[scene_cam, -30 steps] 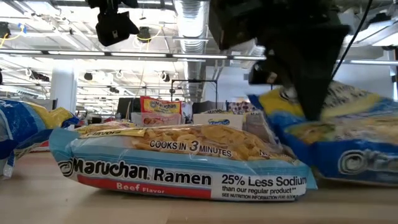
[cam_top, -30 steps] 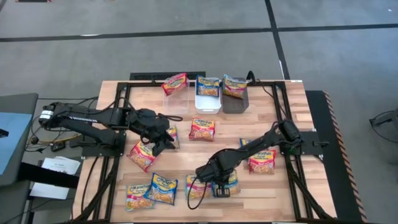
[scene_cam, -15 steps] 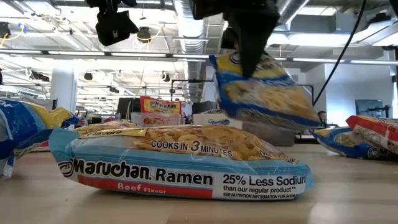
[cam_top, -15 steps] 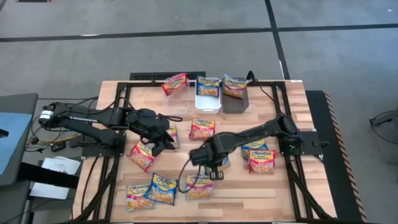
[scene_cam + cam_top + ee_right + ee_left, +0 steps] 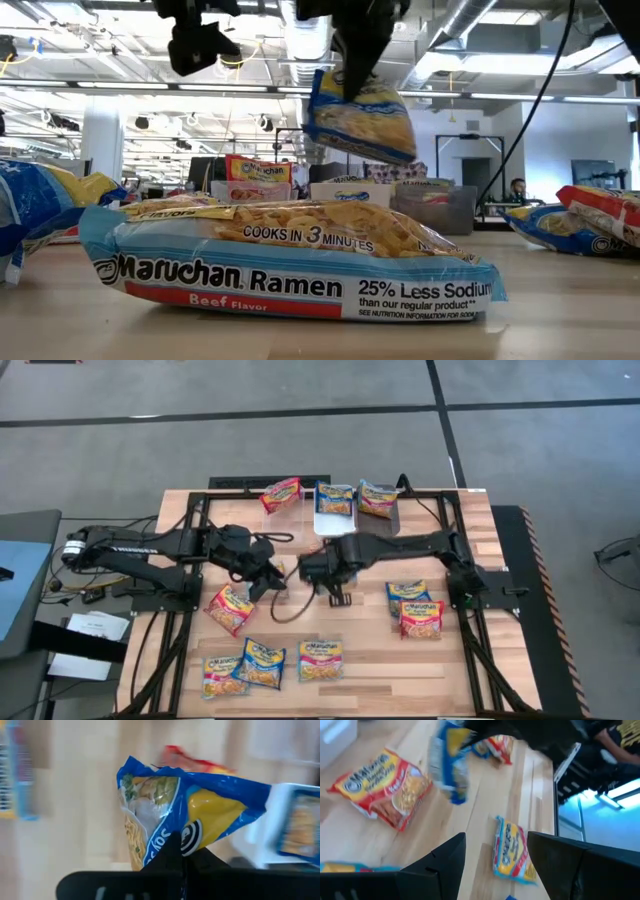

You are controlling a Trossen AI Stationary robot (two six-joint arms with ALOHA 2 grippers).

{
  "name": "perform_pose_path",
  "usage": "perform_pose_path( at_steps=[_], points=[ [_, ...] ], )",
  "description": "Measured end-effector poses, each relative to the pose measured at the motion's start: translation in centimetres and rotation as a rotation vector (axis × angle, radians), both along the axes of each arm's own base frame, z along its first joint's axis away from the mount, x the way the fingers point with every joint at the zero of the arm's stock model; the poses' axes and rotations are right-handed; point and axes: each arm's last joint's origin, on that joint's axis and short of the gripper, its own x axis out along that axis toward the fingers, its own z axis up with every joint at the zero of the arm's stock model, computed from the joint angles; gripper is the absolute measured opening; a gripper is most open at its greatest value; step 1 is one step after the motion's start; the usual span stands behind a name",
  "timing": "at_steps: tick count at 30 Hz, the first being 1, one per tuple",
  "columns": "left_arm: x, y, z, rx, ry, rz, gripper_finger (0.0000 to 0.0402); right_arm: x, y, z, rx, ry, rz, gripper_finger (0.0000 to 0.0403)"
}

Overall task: Sort Maruchan noodles
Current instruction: Put the blue noodle pack into the white bin

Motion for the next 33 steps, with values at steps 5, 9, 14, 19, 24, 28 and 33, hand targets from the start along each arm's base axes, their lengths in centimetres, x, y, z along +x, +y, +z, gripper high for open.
perform_pose_path(
  at_steps=[5, 9, 14, 19, 24, 28, 33],
  points=[
    [0.1, 1.4, 0.3, 0.067, -0.046, 0.023, 0.0199, 0.0, -4.5, 0.7, -0.058, -0.001, -0.023, 0.0006],
    [0.0, 2.9, 0.3, 0.163, -0.046, 0.077, 0.0199, -0.3, -8.4, 0.8, -0.08, 0.003, -0.046, 0.0006],
    [-0.3, 4.6, 0.3, 0.253, -0.033, 0.146, 0.0199, -0.6, -13.3, 1.0, -0.113, -0.044, -0.077, 0.0006],
    [-0.6, 5.8, 0.3, 0.263, -0.027, 0.189, 0.0199, -1.1, -17.2, 1.3, -0.152, -0.108, -0.117, 0.0006],
    [-0.8, 6.5, 0.3, 0.263, -0.02, 0.221, 0.0199, -1.5, -19.9, 1.6, -0.192, -0.156, -0.132, 0.0006],
    [-1.0, 7.0, 0.2, 0.281, -0.006, 0.237, 0.0199, -1.6, -21.3, 1.9, -0.228, -0.203, -0.132, 0.0006],
    [-1.2, 7.5, 0.1, 0.284, 0.006, 0.259, 0.0199, -1.7, -22.4, 2.1, -0.253, -0.231, -0.135, 0.0006]
  ],
)
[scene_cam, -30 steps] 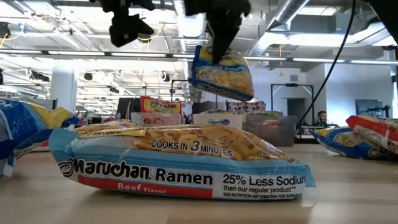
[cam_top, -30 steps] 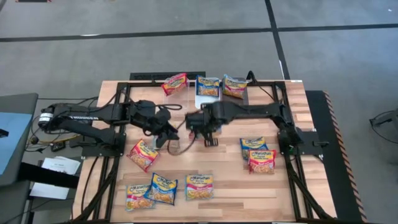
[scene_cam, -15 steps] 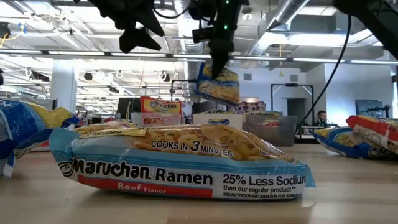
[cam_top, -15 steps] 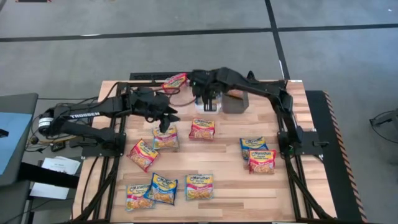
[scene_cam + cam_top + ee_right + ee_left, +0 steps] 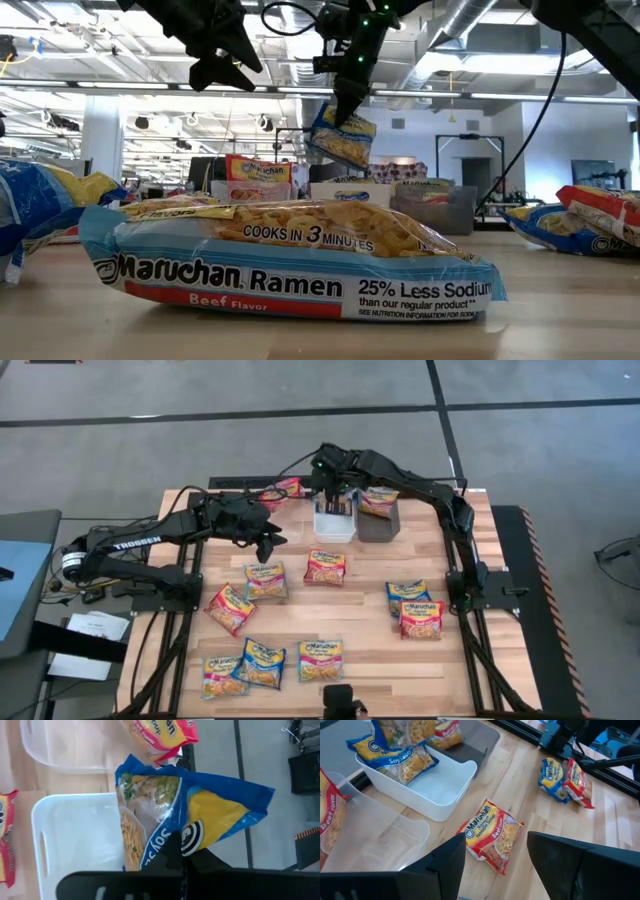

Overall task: Sort Maruchan noodles
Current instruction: Put the blue noodle pack into the white bin

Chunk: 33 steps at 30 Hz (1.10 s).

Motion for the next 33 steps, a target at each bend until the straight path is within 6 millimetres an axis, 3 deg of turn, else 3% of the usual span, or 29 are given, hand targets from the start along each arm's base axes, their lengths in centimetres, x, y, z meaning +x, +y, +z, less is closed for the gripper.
perform_pose_path(
  at_steps=[15, 33],
  points=[
    [-0.2, 0.0, -0.3, -0.034, 0.027, 0.016, 0.0199, -0.1, -1.0, -3.7, 0.027, 0.073, -0.002, 0.0006],
    [-0.4, -0.1, -0.6, -0.082, 0.056, 0.041, 0.0199, 0.2, -0.7, -6.4, 0.033, 0.092, 0.003, 0.0006]
  ],
)
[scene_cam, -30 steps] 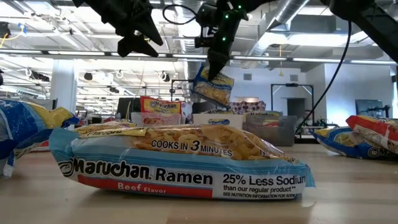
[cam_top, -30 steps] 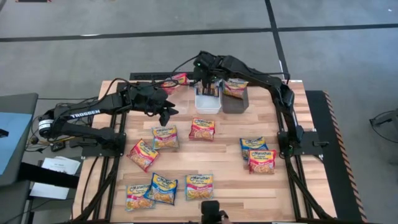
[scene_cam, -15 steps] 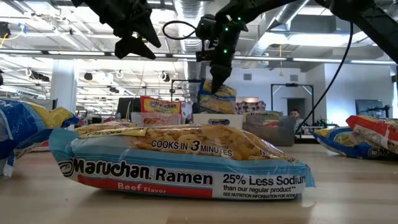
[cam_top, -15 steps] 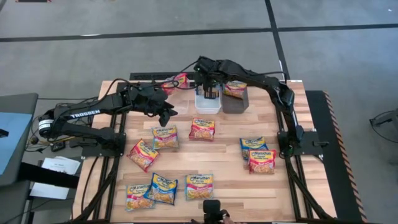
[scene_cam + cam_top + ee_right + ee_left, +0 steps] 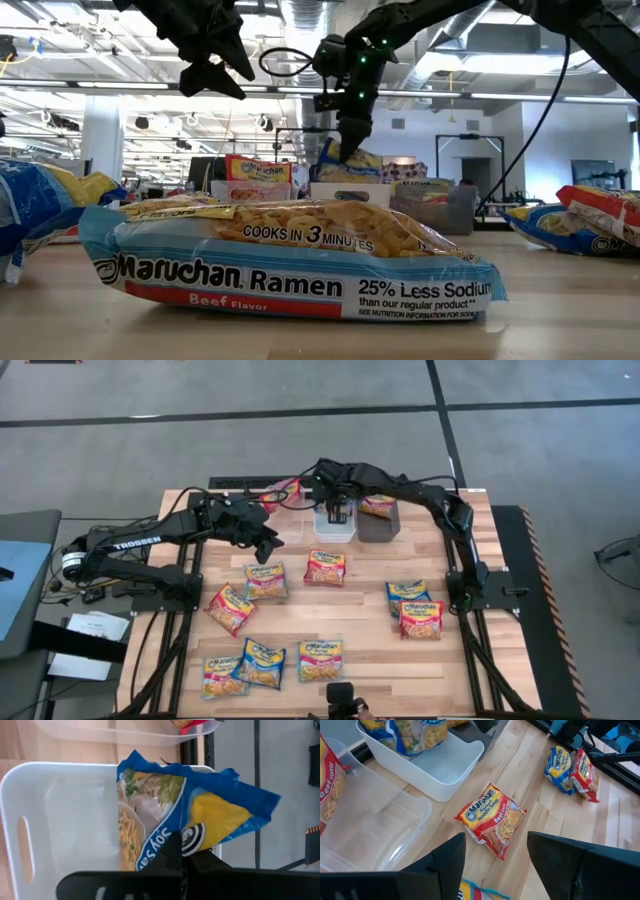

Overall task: Sort Maruchan noodles
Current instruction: Put the blue noodle pack into the white bin

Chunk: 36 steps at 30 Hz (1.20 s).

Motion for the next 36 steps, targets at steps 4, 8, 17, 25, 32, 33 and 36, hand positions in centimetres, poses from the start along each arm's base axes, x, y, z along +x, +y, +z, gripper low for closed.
perform_pose_path(
  at_steps=[4, 8, 17, 25, 32, 33, 36],
  points=[
    [0.0, 0.0, 0.0, -0.001, 0.003, -0.001, 0.0199, 0.1, -0.1, -0.2, -0.008, 0.009, 0.011, 0.0006],
    [-0.1, 0.0, -0.1, -0.004, 0.01, -0.001, 0.0199, 0.1, -0.4, -0.7, -0.007, 0.031, 0.011, 0.0006],
    [-0.1, -0.1, -0.1, -0.006, 0.012, -0.004, 0.0199, -0.3, -0.8, -0.6, -0.016, 0.051, 0.0, 0.0006],
    [-0.1, -0.1, -0.1, -0.004, 0.012, -0.006, 0.0199, -0.3, -0.8, -1.3, -0.021, 0.053, 0.016, 0.0006],
    [-0.1, 0.0, -0.1, -0.003, 0.013, -0.005, 0.0199, -0.3, -0.5, -2.7, -0.015, 0.071, 0.031, 0.0006],
    [-0.1, 0.0, -0.1, -0.003, 0.013, -0.005, 0.0199, -0.2, -0.4, -2.7, -0.016, 0.069, 0.033, 0.0006],
    [-0.1, 0.0, -0.1, -0.003, 0.013, -0.005, 0.0199, -0.1, -0.3, -2.7, -0.02, 0.064, 0.037, 0.0008]
  ],
)
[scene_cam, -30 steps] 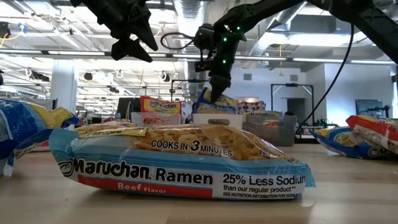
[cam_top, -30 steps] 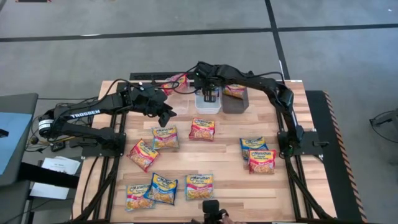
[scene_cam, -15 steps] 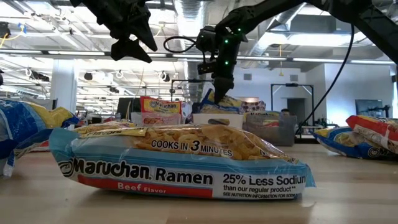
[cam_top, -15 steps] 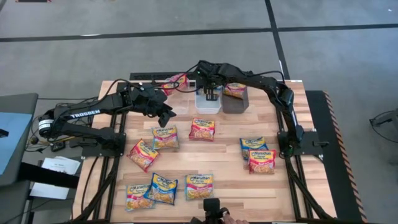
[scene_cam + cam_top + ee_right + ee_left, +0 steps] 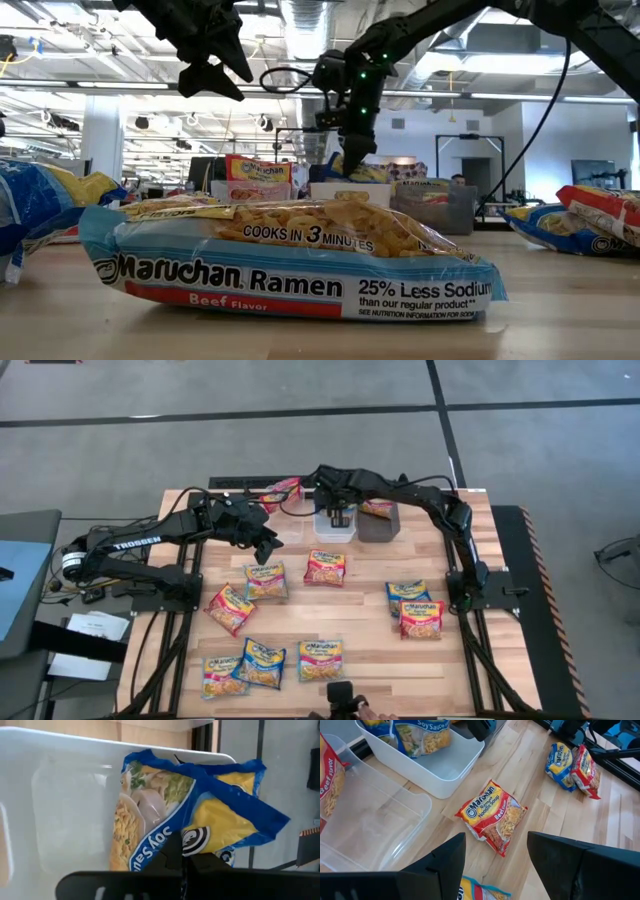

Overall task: Sort Maruchan noodles
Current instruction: Put the blue noodle pack into the white bin, then put the red noodle pack into the transparent bin

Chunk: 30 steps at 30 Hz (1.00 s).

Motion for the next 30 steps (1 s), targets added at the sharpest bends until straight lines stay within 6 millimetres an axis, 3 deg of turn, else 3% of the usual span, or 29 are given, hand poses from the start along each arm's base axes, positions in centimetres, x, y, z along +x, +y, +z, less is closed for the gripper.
perform_pose_path(
  at_steps=[17, 25, 30],
  points=[
    [-0.01, 0.0, 0.0, 0.001, 0.0, 0.001, 0.0199, 0.47, 0.34, 0.13, -0.024, -0.01, 0.041, 0.0095],
    [-0.01, 0.0, 0.0, 0.001, 0.0, 0.001, 0.0199, 0.7, 0.51, 0.2, -0.017, -0.047, 0.002, 0.0145],
    [0.0, 0.0, 0.0, 0.001, 0.0, 0.001, 0.0199, 0.74, 0.78, 0.48, -0.006, -0.076, -0.037, 0.0156]
  ],
)
